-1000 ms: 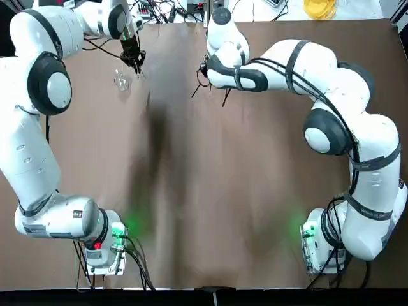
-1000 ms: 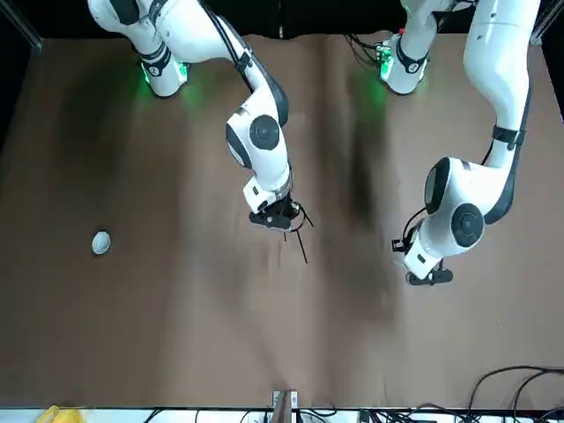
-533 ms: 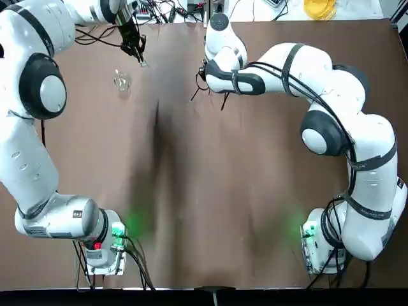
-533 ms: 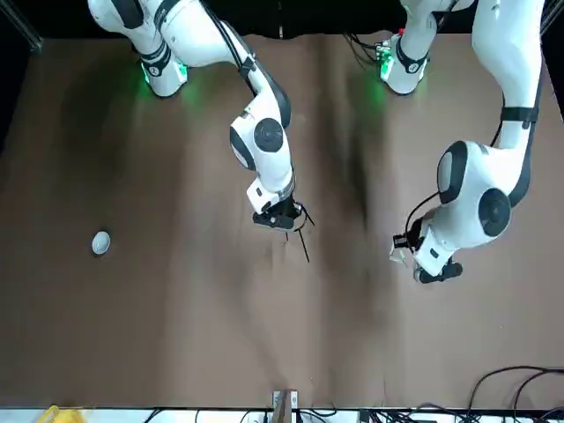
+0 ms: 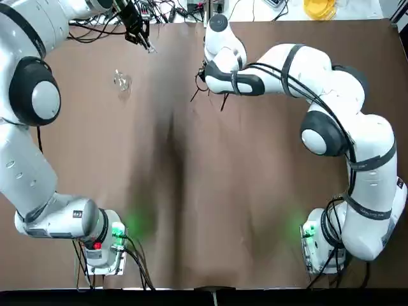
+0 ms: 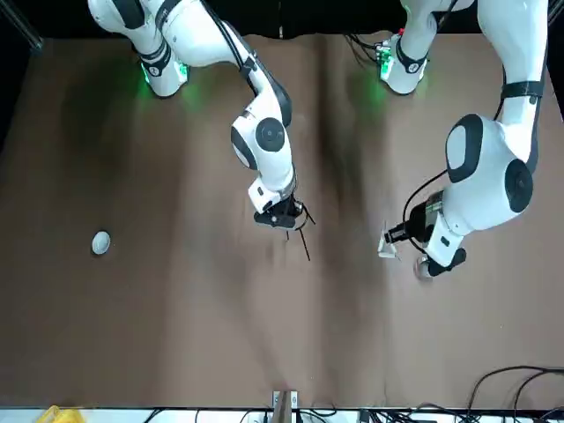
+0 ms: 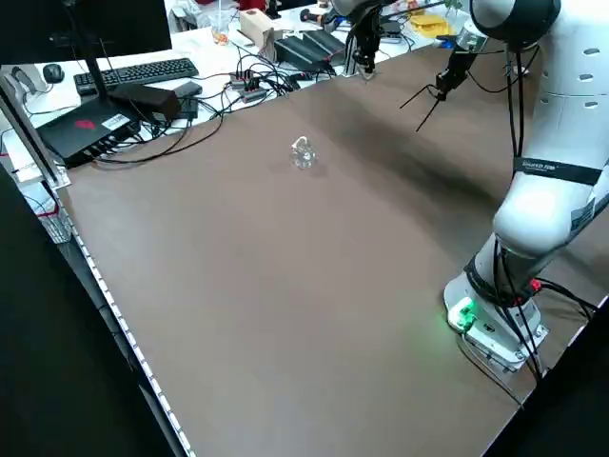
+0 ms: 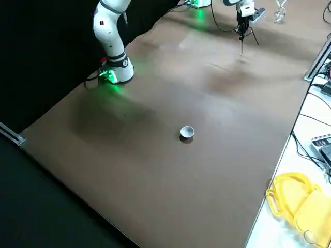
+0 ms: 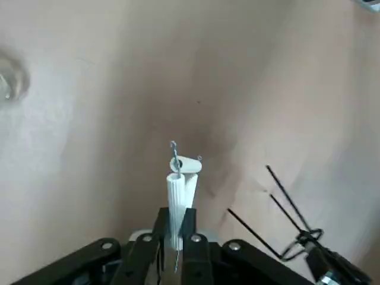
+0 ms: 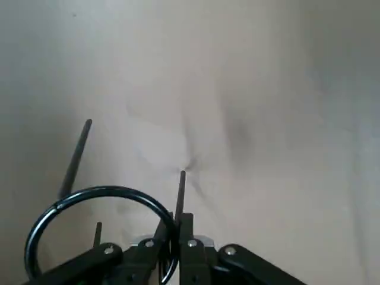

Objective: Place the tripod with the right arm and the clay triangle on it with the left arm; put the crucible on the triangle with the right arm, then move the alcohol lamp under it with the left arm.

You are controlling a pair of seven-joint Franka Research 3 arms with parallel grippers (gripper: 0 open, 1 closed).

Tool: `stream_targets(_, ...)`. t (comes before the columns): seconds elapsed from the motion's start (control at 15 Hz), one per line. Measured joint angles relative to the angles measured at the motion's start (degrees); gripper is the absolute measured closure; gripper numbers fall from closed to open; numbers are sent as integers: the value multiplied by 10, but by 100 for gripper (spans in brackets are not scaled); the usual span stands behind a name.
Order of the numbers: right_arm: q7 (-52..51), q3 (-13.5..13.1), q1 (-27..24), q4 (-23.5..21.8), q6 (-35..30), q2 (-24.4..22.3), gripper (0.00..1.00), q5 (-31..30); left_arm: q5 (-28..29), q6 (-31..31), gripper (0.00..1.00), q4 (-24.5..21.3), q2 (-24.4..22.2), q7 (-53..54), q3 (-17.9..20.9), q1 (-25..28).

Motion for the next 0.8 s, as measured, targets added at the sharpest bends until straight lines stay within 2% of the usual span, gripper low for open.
stream_targets(0.13, 0, 0, 2, 0, 0, 4, 91, 0, -3, -13, 87, 12, -1, -14, -3, 0)
stream_targets(0.27, 0, 0, 3, 0, 1, 6, 81, 0, -7, -27, 87, 25, -1, -23, -4, 0)
stream_targets(0.53, 0, 0, 3, 3, 1, 6, 74, 0, -11, -32, 87, 31, -1, -28, -4, 1)
stream_targets(0.73, 0, 0, 3, 5, 2, 6, 50, 0, -13, -33, 87, 31, -1, -30, -4, 1)
stream_targets(0.8, 1, 0, 3, 6, 3, 6, 50, 0, -13, -34, 87, 31, -1, -31, -5, 1)
